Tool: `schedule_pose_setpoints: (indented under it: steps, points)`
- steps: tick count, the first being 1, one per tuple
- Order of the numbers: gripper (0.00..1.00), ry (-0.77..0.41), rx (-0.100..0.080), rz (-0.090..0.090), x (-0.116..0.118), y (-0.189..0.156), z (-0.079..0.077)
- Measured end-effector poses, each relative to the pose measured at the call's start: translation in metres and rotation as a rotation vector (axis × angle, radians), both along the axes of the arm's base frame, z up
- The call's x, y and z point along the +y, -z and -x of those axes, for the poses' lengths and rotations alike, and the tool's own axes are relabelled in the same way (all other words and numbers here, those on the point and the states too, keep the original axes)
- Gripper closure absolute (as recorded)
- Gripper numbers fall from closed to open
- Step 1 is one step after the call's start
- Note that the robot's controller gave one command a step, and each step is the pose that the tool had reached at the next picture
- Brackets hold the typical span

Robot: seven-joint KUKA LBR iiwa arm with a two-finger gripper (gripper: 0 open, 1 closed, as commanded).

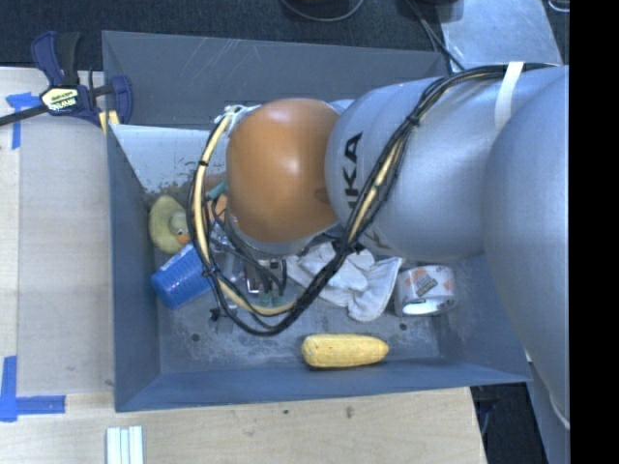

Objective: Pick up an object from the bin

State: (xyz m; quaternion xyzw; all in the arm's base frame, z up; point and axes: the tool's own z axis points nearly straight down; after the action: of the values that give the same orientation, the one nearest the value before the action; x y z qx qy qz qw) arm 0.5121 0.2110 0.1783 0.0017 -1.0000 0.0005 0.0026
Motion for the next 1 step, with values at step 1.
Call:
schedule_pose_setpoints:
  steps: [1]
  points:
    - [0.0, 0.004, -0.007, -0.002, -0.0011, -0.0046, -0.0016]
